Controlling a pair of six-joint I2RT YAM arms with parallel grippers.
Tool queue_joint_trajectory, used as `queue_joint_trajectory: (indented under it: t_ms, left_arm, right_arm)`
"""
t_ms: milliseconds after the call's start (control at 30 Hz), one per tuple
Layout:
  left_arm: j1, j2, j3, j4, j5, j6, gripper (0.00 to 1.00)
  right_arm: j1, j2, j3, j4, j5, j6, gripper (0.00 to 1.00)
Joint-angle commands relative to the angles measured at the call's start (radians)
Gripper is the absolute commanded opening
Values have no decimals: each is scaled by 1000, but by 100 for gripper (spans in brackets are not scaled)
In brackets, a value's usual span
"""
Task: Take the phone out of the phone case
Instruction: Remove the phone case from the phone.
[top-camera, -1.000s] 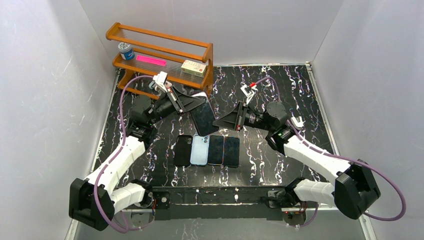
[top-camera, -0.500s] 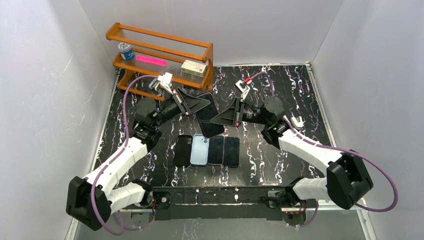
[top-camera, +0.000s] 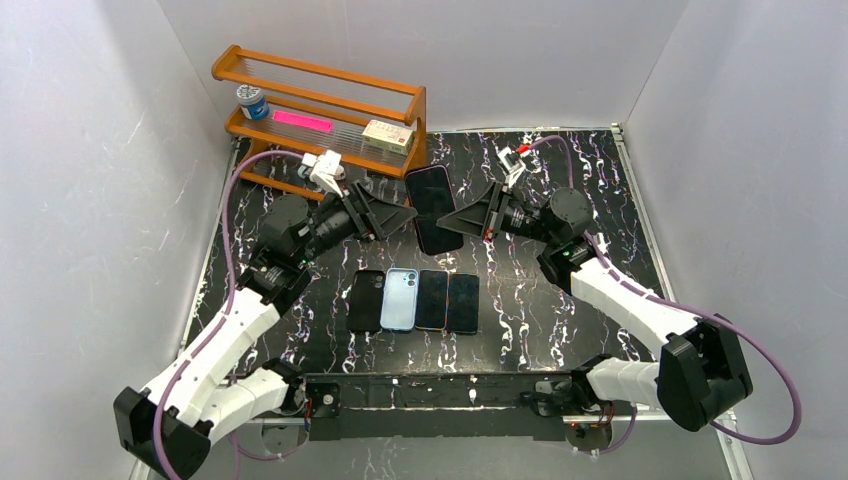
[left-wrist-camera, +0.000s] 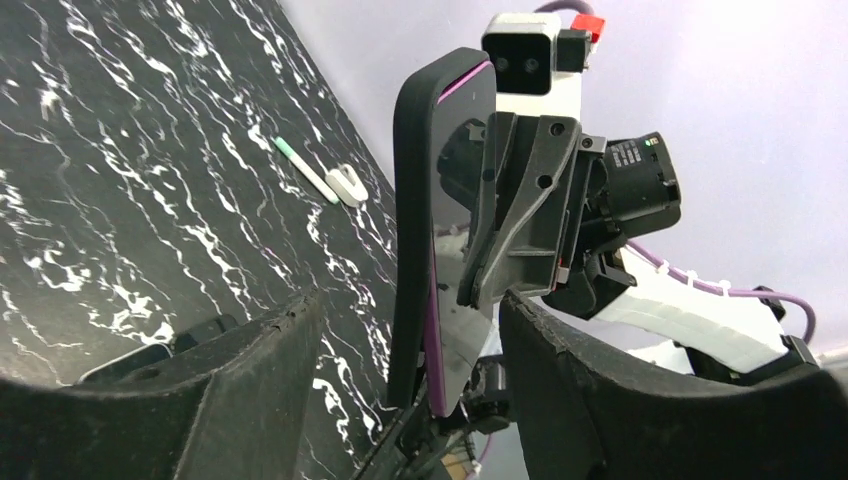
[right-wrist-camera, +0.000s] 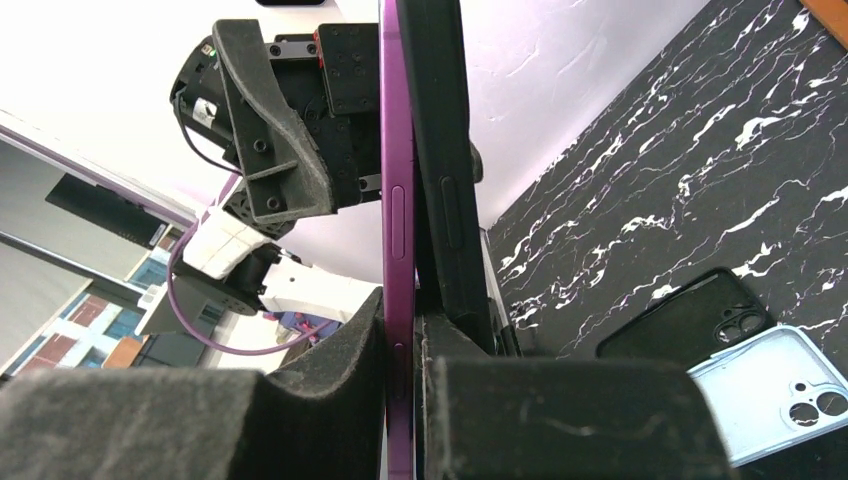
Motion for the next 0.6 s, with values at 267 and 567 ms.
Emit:
queue_joint_trajectory:
  t_ms: [267, 567]
  left_arm:
    - [-1, -96, -80, -76, -27, 70, 65]
    - [-1, -65, -99, -66, 38, 81, 64]
  right_arm:
    - [-7, -29, 62, 102, 41, 25, 1]
    - [-7, -17, 71, 115, 44, 34, 1]
